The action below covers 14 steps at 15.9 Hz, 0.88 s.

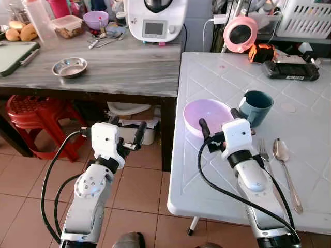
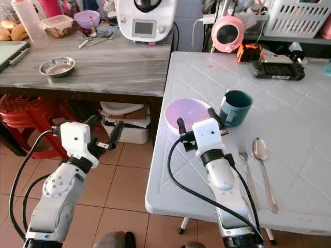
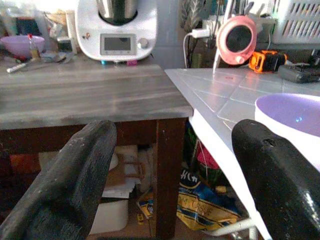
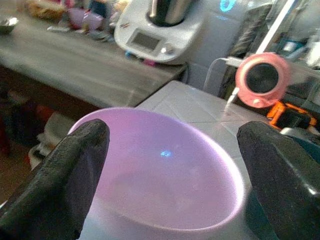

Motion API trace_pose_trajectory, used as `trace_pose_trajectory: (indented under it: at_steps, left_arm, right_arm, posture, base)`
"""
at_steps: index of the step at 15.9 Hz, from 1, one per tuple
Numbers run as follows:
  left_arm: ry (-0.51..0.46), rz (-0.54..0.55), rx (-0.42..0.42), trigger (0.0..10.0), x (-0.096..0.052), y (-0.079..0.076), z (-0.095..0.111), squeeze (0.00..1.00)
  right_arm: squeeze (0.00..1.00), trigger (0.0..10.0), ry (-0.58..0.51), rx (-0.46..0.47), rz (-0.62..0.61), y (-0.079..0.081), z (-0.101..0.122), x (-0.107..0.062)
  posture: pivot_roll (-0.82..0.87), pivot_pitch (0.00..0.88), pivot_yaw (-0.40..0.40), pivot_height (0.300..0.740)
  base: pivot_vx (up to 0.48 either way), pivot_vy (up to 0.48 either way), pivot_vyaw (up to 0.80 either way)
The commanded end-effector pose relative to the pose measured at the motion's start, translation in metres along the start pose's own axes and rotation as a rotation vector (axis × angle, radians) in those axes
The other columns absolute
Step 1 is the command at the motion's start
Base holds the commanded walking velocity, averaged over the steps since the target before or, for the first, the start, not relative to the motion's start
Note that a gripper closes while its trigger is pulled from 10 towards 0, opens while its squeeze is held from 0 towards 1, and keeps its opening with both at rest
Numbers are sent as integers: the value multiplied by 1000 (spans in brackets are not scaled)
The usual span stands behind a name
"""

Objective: Setting the table

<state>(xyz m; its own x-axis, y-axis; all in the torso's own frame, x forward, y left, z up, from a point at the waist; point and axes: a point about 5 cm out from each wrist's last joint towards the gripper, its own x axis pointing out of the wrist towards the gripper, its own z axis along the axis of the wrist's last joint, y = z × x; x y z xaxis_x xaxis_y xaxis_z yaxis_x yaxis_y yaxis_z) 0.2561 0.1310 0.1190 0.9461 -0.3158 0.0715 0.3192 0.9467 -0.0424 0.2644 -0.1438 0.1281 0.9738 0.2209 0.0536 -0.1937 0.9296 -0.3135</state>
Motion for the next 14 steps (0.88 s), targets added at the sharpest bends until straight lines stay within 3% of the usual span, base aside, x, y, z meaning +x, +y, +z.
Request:
trace_pose_trajectory:
  at_steps: [1, 6, 11, 12, 14]
  left_arm:
    - [10, -27, 3, 10000, -1, -2, 1, 0]
    - [21, -27, -1, 10000, -1, -4, -1, 0]
    - [40, -27, -3, 10000, -3, -4, -3, 0]
    - [53, -30, -5, 10000, -4, -4, -5, 0]
    - [60, -38, -4, 10000, -5, -6, -6, 0]
  right_arm:
    - [0, 10000, 11, -24, 78, 8, 1, 1]
    - [0, 10000, 13, -55, 247, 21, 2, 3]
    - [0, 10000, 42, -72, 298, 23, 1, 4]
    - [0, 10000, 62, -145, 345, 23, 0, 5]
    - [0, 10000, 81, -160, 366, 18, -2, 8]
  posture:
    - [-6, 0, 33, 740]
    - [-3, 0, 30, 740]
    - [1, 0, 29, 740]
    - [-1, 0, 31, 740]
    - [-1, 0, 33, 740]
  base:
    - [0, 0, 0]
    - [0, 0, 0]
    - [0, 0, 0]
    - [0, 0, 0]
    - [0, 0, 0]
